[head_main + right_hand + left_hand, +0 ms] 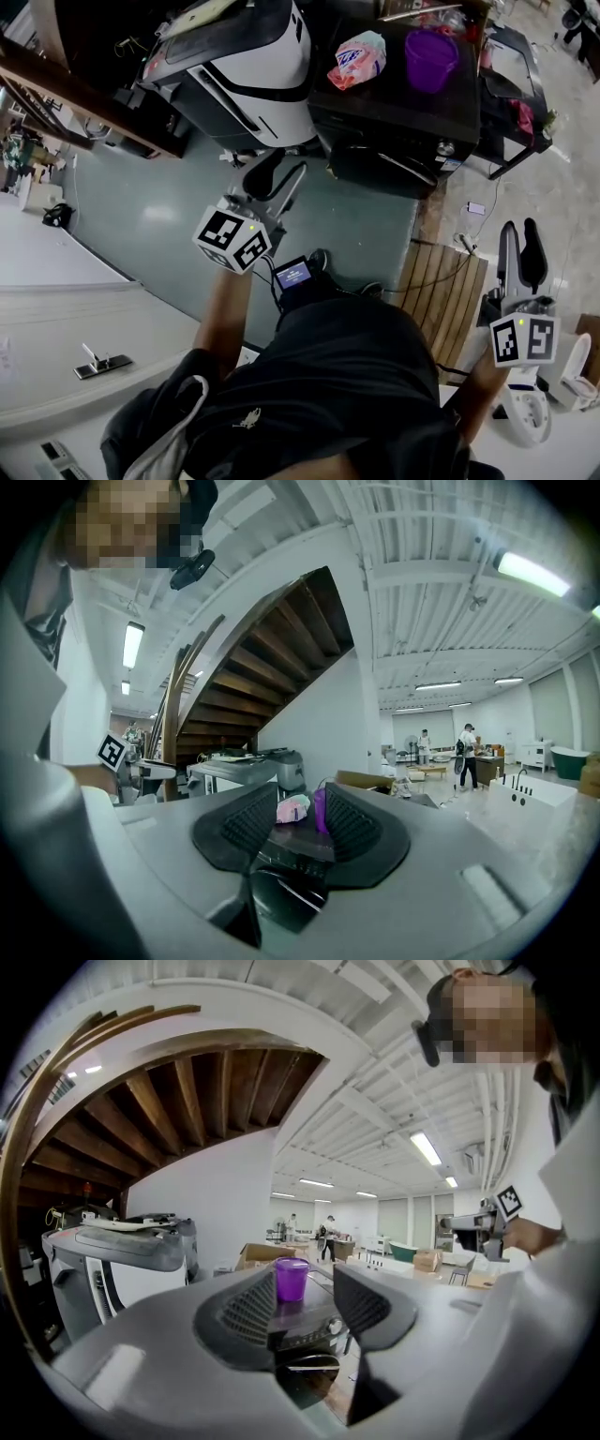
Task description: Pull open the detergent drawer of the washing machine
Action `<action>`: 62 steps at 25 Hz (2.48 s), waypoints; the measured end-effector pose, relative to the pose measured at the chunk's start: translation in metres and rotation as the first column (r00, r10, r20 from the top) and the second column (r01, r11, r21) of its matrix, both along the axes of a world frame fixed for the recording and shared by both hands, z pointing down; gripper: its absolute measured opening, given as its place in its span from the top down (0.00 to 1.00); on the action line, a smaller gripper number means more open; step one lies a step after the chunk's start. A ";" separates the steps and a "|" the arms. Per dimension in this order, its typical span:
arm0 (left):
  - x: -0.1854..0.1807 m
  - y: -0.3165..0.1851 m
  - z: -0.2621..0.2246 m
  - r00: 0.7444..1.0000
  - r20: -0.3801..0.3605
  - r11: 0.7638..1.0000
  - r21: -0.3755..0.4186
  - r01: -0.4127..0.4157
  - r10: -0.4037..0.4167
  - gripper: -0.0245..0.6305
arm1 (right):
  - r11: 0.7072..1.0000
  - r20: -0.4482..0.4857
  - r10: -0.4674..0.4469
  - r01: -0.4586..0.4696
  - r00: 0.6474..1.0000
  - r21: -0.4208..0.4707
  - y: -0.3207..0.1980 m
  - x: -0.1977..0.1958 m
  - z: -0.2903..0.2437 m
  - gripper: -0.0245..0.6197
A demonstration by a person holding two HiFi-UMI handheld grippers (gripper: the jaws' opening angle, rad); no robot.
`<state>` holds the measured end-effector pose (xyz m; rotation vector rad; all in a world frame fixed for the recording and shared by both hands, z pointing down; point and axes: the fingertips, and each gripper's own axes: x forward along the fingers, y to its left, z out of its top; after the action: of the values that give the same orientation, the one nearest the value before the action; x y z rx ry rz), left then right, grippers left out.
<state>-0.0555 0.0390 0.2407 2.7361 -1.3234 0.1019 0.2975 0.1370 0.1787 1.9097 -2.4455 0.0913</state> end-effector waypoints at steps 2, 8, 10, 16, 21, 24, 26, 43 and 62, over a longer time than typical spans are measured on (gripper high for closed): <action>0.003 -0.004 0.005 1.000 -0.017 1.000 -0.023 0.001 -0.001 0.61 | 1.000 0.003 0.000 0.000 1.000 -0.007 0.000 0.005 0.003 0.74; 0.005 -0.033 0.033 0.998 -0.063 0.996 -0.088 0.008 -0.013 0.61 | 0.999 -0.008 0.036 -0.036 0.999 -0.030 -0.002 0.018 0.010 0.74; 0.005 -0.048 0.047 0.998 -0.066 0.994 -0.109 0.001 -0.009 0.61 | 0.998 -0.016 0.056 -0.057 0.998 -0.040 -0.005 0.021 0.012 0.74; 0.004 -0.099 0.089 0.995 -0.101 0.984 -0.174 -0.035 0.017 0.61 | 0.990 -0.059 0.126 -0.129 0.990 -0.058 -0.015 0.027 0.007 0.74; 0.008 -0.142 0.121 0.988 -0.143 0.974 -0.210 -0.088 0.058 0.61 | 0.982 -0.097 0.174 -0.180 0.980 -0.062 -0.033 0.023 -0.004 0.74; 0.009 -0.165 0.143 0.985 -0.158 0.965 -0.238 -0.108 0.072 0.61 | 0.979 -0.119 0.185 -0.193 0.976 -0.063 -0.045 0.014 -0.010 0.74; 0.009 -0.177 0.159 0.982 -0.170 0.958 -0.257 -0.123 0.080 0.61 | 0.975 -0.132 0.199 -0.210 0.971 -0.069 -0.052 0.012 -0.013 0.74; 0.008 -0.259 0.322 0.955 -0.272 0.841 -0.484 -0.240 0.115 0.58 | 0.932 -0.212 0.284 -0.321 0.935 -0.169 -0.103 -0.015 -0.004 0.74; -0.004 -0.305 0.420 0.868 -0.496 0.731 -0.585 -0.350 0.019 0.52 | 0.881 -0.258 0.271 -0.347 0.927 -0.322 -0.169 -0.032 0.030 0.74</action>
<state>-0.0597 -0.2657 0.6609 2.0760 -0.6784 -0.0573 0.2655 -0.0319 0.2085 2.0013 -1.8194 0.3150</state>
